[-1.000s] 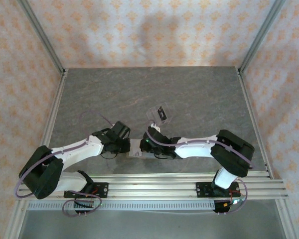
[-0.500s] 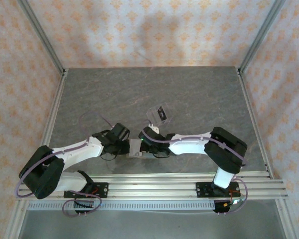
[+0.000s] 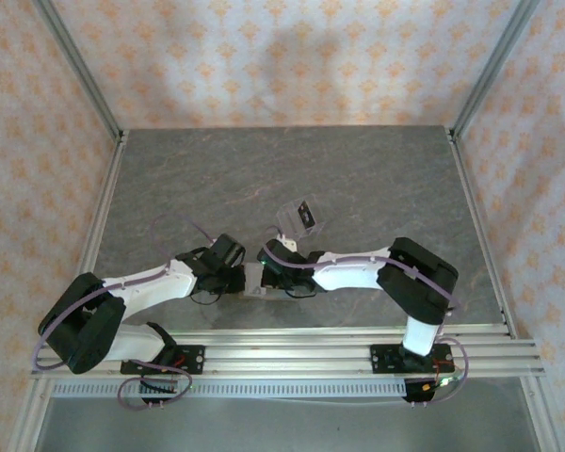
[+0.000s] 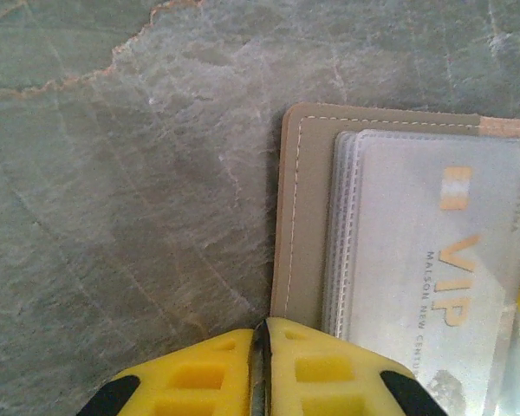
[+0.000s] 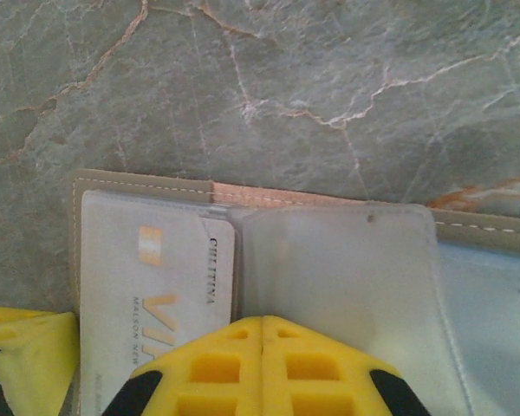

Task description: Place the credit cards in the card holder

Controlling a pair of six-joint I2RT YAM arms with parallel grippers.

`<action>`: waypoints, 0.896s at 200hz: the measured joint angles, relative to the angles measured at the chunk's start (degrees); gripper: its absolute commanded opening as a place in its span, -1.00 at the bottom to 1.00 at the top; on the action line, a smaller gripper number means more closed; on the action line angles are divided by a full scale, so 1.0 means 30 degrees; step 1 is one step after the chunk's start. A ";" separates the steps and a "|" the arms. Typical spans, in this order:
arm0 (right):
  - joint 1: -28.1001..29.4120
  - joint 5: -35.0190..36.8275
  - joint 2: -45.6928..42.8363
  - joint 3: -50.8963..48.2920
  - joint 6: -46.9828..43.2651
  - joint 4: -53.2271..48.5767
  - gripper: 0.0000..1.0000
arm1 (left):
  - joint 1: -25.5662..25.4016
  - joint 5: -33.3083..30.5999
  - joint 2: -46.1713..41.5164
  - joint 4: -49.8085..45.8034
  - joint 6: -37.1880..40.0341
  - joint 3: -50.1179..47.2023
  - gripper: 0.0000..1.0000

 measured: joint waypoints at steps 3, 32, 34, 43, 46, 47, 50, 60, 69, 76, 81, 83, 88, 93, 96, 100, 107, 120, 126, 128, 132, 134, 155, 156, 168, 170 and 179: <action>0.0000 -0.0007 0.0007 0.0015 0.0000 0.0007 -1.00 | 0.0000 0.0000 0.0000 0.0000 0.0000 0.0000 -0.76; 0.0000 0.0073 0.0007 0.0022 -0.0022 -0.0022 -0.89 | 0.0000 0.0000 0.0000 0.0022 -0.0007 -0.0007 -0.76; 0.0000 0.0080 0.0000 0.0022 -0.0022 -0.0036 -0.88 | 0.0000 0.0000 0.0000 0.0022 -0.0007 -0.0007 -0.76; 0.0022 0.0226 -0.0066 0.0022 -0.0102 -0.0160 -0.87 | 0.0000 0.0000 0.0000 0.0022 -0.0007 -0.0007 -0.76; 0.0029 0.0284 -0.0109 0.0022 -0.0124 -0.0240 -0.86 | 0.0000 0.0007 0.0000 0.0029 -0.0007 -0.0007 -0.76; 0.0029 0.0321 -0.0153 0.0022 -0.0168 -0.0299 -0.86 | 0.0000 0.0007 0.0000 0.0029 -0.0007 -0.0015 -0.76; 0.0036 0.0423 -0.0204 0.0029 -0.0211 -0.0415 -0.86 | 0.0000 0.0007 0.0000 0.0036 -0.0007 -0.0022 -0.76; 0.0051 0.0692 -0.0546 0.0036 -0.0386 -0.1027 -0.84 | 0.0000 0.0007 0.0000 0.0044 -0.0015 -0.0022 -0.76; 0.0051 0.1013 -0.0954 0.0095 -0.0641 -0.1836 -0.83 | -0.0022 0.0000 0.0000 0.0051 -0.0029 -0.0022 -0.76; 0.0036 0.1231 -0.1246 0.0197 -0.0852 -0.2448 -0.79 | -0.0051 0.0000 0.0000 0.0073 -0.0073 -0.0029 -0.76; 0.0007 0.1355 -0.1428 0.0313 -0.0984 -0.2849 -0.74 | -0.0073 0.0000 0.0007 0.0095 -0.0095 -0.0029 -0.77; -0.0007 0.1406 -0.1494 0.0364 -0.1093 -0.3002 -0.72 | -0.0102 -0.0007 0.0007 0.0102 -0.0095 -0.0036 -0.76; -0.0058 0.1530 -0.1639 0.0488 -0.1195 -0.3315 -0.67 | -0.0153 -0.0022 0.0007 0.0117 -0.0160 -0.0044 -0.77; -0.0117 0.1639 -0.1785 0.0627 -0.1362 -0.3636 -0.62 | -0.0219 -0.0073 0.0029 0.0138 -0.0219 -0.0044 -0.77; -0.0168 0.1676 -0.1858 0.0699 -0.1596 -0.3818 -0.59 | -0.0270 -0.0095 0.0044 0.0146 -0.0226 -0.0044 -0.77; -0.0219 0.1741 -0.1938 0.0787 -0.1647 -0.4007 -0.56 | -0.0328 -0.0153 0.0066 0.0204 -0.0306 -0.0044 -0.77; -0.0372 0.1821 -0.2055 0.0954 -0.1931 -0.4393 -0.53 | -0.0452 -0.0240 0.0109 0.0306 -0.0408 -0.0044 -0.77; -0.0641 0.1960 -0.2120 0.1180 -0.2455 -0.4874 -0.48 | -0.0685 -0.0372 0.0175 0.0546 -0.0590 -0.0044 -0.77; -0.0772 0.1982 -0.2120 0.1253 -0.2747 -0.5049 -0.48 | -0.0787 -0.0459 0.0226 0.0627 -0.0663 -0.0036 -0.77; -0.0809 0.1989 -0.2120 0.1275 -0.2812 -0.5115 -0.48 | -0.0809 -0.0488 0.0233 0.0648 -0.0663 -0.0044 -0.77; -0.0874 0.2011 -0.2120 0.1290 -0.2994 -0.5217 -0.47 | -0.0831 -0.0532 0.0255 0.0685 -0.0721 -0.0036 -0.77; -0.0903 0.2011 -0.2120 0.1311 -0.3067 -0.5253 -0.47 | -0.0845 -0.0539 0.0255 0.0685 -0.0721 -0.0044 -0.77; -0.1049 0.2047 -0.1829 0.1741 -0.3898 -0.5894 -0.46 | -0.0933 -0.0656 0.0255 0.0707 -0.0962 -0.0044 -0.77; -0.1056 0.2062 -0.1785 0.1785 -0.3934 -0.5945 -0.46 | -0.0933 -0.0656 0.0255 0.0707 -0.0969 -0.0044 -0.77; -0.1078 0.2076 -0.1457 0.2120 -0.4269 -0.6084 -0.44 | -0.0947 -0.0656 0.0248 0.0743 -0.1078 -0.0044 -0.77; -0.1078 0.2084 -0.1406 0.2171 -0.4342 -0.6105 -0.44 | -0.0954 -0.0663 0.0248 0.0743 -0.1086 -0.0044 -0.77; -0.1086 0.2076 -0.1166 0.2346 -0.4561 -0.6120 -0.43 | -0.1020 -0.0714 0.0233 0.0758 -0.1100 -0.0051 -0.77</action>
